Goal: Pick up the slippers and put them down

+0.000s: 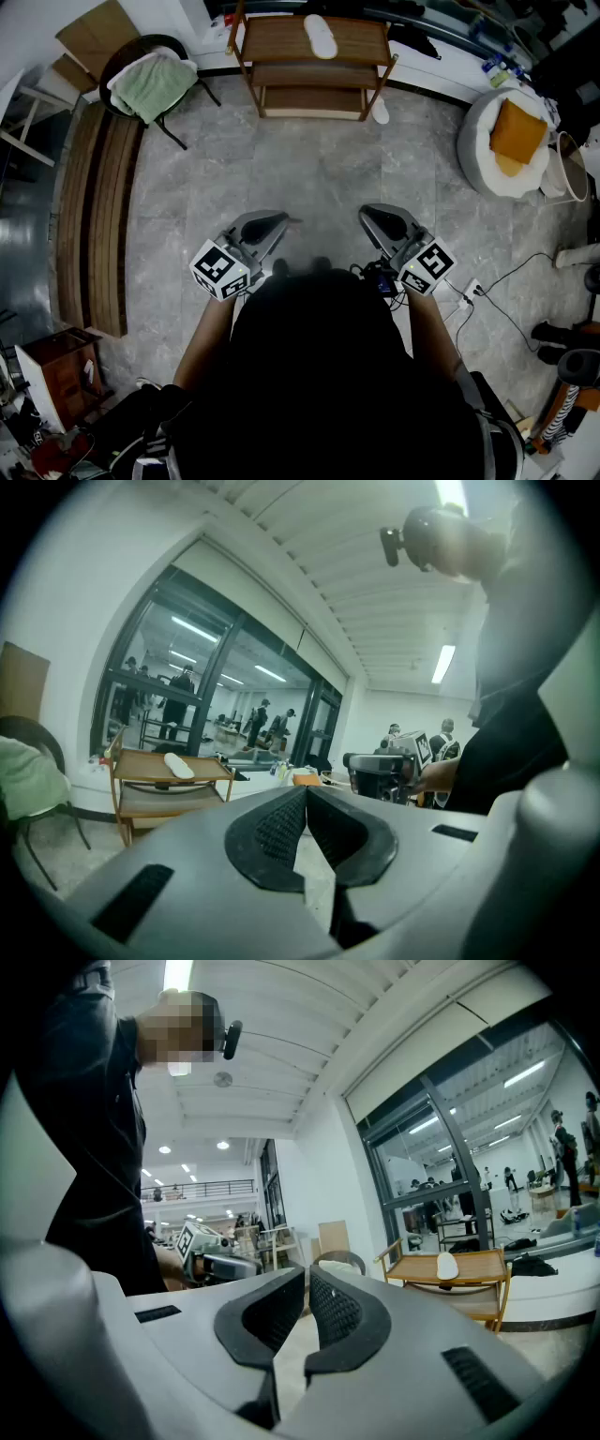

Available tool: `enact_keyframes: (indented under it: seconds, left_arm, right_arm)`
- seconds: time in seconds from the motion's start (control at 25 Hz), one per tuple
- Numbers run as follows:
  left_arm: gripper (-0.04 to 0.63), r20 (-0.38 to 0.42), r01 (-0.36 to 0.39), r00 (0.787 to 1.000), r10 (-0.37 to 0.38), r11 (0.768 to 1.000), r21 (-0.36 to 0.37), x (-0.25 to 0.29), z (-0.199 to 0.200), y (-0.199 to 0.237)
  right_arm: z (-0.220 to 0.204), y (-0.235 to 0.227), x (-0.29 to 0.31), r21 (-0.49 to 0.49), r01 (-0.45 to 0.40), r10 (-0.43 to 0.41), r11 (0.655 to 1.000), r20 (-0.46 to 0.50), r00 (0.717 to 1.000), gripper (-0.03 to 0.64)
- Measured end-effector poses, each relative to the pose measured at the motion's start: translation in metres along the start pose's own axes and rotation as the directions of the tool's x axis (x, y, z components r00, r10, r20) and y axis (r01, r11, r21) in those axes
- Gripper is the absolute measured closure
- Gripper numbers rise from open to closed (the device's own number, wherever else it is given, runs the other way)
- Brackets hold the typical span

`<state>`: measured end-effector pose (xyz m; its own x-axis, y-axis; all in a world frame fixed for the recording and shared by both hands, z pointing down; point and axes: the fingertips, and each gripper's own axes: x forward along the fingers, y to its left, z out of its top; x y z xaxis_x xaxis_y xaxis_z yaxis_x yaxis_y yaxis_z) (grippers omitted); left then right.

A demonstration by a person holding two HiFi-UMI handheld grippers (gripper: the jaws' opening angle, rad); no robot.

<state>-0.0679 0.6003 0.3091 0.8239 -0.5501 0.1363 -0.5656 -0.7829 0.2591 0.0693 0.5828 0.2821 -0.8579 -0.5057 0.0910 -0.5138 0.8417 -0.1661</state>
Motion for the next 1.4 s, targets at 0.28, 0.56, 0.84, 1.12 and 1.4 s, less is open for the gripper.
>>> enact_keyframes:
  seconds: [0.28, 0.56, 0.84, 1.12, 1.4]
  left_arm:
    - [0.584, -0.031, 0.016, 0.999, -0.016, 1.0, 0.008, 0.014, -0.001, -0.008]
    - [0.584, -0.065, -0.065, 0.996, 0.064, 0.998, -0.009, 0.014, -0.01, -0.004]
    - [0.584, -0.076, -0.091, 0.993, 0.088, 0.995, -0.029, 0.023, -0.014, -0.013]
    - [0.584, -0.086, -0.11, 0.99, 0.107, 0.994, -0.025, 0.026, -0.015, -0.013]
    - [0.584, -0.008, -0.083, 0.997, 0.082, 0.993, -0.089, 0.03, -0.002, 0.011]
  right_arm:
    - [-0.007, -0.011, -0.011, -0.033, 0.014, -0.017, 0.999, -0.067, 0.998, 0.589]
    - [-0.005, -0.014, -0.026, -0.028, -0.034, 0.035, 0.999, 0.017, 0.999, 0.589]
    - [-0.013, -0.025, -0.04, 0.015, -0.067, 0.067, 0.998, 0.024, 0.997, 0.589]
    - [-0.017, -0.036, -0.051, 0.011, -0.066, 0.066, 0.998, 0.036, 0.997, 0.589]
    - [-0.016, -0.052, -0.037, 0.004, -0.038, 0.038, 0.999, 0.023, 0.999, 0.589]
